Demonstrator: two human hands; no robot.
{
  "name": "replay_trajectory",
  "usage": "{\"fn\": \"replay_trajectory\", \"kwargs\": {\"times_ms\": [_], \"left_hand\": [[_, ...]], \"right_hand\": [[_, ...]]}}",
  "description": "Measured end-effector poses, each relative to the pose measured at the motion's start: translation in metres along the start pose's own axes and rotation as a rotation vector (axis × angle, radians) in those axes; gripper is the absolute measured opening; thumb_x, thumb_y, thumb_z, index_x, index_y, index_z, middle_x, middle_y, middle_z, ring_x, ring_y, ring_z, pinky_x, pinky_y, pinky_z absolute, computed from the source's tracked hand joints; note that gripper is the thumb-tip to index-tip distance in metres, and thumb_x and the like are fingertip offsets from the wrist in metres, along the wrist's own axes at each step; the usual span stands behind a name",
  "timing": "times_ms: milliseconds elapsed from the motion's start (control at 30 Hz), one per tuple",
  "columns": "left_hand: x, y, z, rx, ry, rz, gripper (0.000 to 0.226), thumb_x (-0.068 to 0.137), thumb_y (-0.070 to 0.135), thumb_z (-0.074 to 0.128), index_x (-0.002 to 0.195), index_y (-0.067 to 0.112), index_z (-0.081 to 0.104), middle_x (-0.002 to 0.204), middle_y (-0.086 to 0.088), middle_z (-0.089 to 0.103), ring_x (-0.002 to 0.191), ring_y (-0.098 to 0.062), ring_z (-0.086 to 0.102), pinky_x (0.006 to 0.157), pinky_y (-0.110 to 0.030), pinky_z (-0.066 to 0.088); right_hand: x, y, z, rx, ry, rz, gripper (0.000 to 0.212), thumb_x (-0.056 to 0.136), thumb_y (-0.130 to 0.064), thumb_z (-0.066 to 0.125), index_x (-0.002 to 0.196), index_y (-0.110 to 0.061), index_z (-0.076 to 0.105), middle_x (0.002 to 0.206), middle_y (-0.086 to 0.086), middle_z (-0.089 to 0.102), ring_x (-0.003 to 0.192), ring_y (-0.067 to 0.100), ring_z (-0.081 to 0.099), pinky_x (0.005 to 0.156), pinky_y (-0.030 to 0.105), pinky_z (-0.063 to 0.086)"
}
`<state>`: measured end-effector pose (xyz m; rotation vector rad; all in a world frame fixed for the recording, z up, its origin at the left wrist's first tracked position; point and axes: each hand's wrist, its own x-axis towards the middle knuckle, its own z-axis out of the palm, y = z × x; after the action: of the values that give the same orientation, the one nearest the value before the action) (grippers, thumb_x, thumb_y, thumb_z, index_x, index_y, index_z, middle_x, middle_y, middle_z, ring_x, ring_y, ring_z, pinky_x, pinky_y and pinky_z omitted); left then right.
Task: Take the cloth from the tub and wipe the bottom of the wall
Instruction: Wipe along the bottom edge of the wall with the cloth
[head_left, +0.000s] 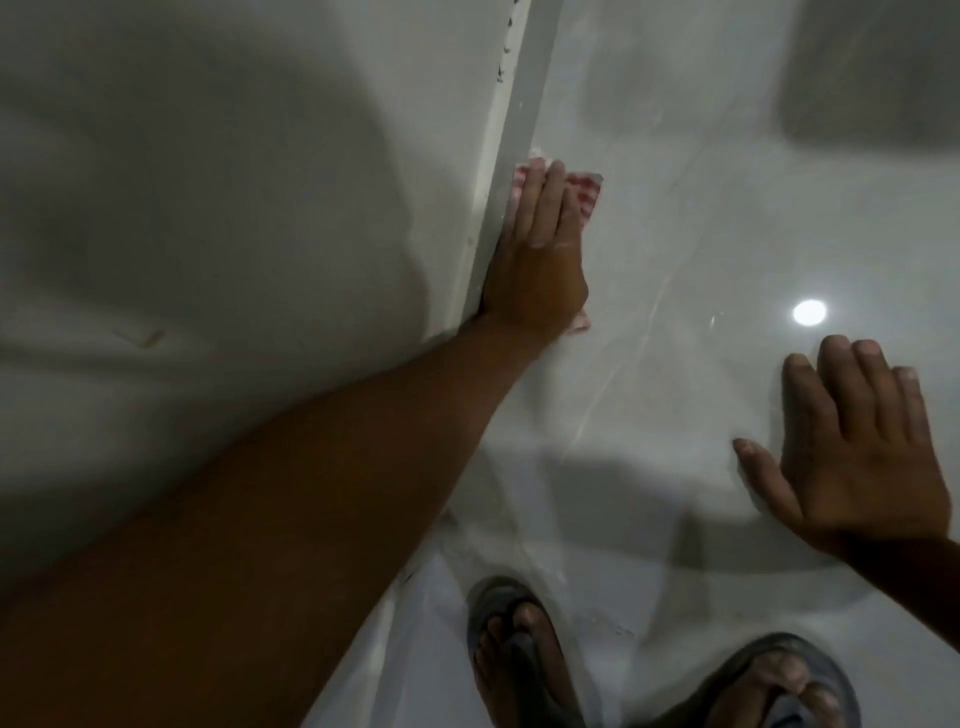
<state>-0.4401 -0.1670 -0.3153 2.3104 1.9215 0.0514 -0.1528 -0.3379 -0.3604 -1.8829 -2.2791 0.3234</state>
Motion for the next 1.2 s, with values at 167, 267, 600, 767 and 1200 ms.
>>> {"fn": "replay_trajectory", "kwargs": {"times_ms": [167, 267, 600, 767, 1200], "left_hand": [[-0.090, -0.002, 0.010, -0.035, 0.065, -0.024, 0.072, 0.083, 0.002, 0.056, 0.152, -0.002, 0.036, 0.163, -0.023, 0.033, 0.155, -0.039, 0.022, 0.126, -0.053, 0.027], [-0.162, -0.008, 0.011, 0.032, -0.156, -0.007, 0.124, 0.054, 0.034, 0.092, 0.155, 0.001, 0.029, 0.166, -0.021, 0.026, 0.157, -0.038, 0.015, 0.129, -0.053, 0.021], [0.038, 0.000, 0.015, 0.068, -0.010, 0.235, 0.090, 0.072, 0.021, 0.073, 0.152, 0.001, 0.037, 0.163, -0.019, 0.036, 0.154, -0.043, 0.023, 0.128, -0.063, 0.014], [0.080, 0.010, 0.012, 0.122, -0.074, 0.336, 0.078, 0.085, 0.016, 0.051, 0.158, 0.008, 0.025, 0.168, -0.011, 0.027, 0.157, -0.035, 0.016, 0.129, -0.059, 0.009], [-0.172, -0.018, 0.021, 0.071, -0.126, 0.113, 0.110, 0.070, 0.033, 0.077, 0.160, 0.007, 0.020, 0.168, -0.012, 0.026, 0.158, -0.035, 0.014, 0.128, -0.058, 0.021]], "right_hand": [[0.000, -0.001, -0.001, 0.000, -0.013, 0.012, 0.091, 0.091, -0.062, 0.047, 0.159, -0.004, 0.033, 0.167, 0.028, 0.028, 0.163, 0.038, 0.012, 0.133, 0.055, 0.008], [0.001, -0.002, -0.003, 0.007, -0.031, 0.018, 0.092, 0.089, -0.062, 0.048, 0.157, 0.000, 0.036, 0.166, 0.031, 0.030, 0.159, 0.045, 0.021, 0.132, 0.059, 0.012], [0.004, -0.008, -0.008, 0.013, -0.049, 0.023, 0.090, 0.087, -0.058, 0.051, 0.154, 0.002, 0.041, 0.163, 0.033, 0.035, 0.156, 0.049, 0.028, 0.129, 0.063, 0.019], [0.003, -0.008, -0.006, 0.001, -0.012, 0.011, 0.088, 0.087, -0.056, 0.053, 0.150, 0.005, 0.046, 0.161, 0.035, 0.038, 0.153, 0.051, 0.032, 0.124, 0.069, 0.027], [0.001, -0.004, -0.003, 0.003, -0.029, 0.017, 0.091, 0.088, -0.061, 0.050, 0.156, -0.001, 0.039, 0.165, 0.031, 0.034, 0.157, 0.046, 0.026, 0.131, 0.059, 0.016]]}}
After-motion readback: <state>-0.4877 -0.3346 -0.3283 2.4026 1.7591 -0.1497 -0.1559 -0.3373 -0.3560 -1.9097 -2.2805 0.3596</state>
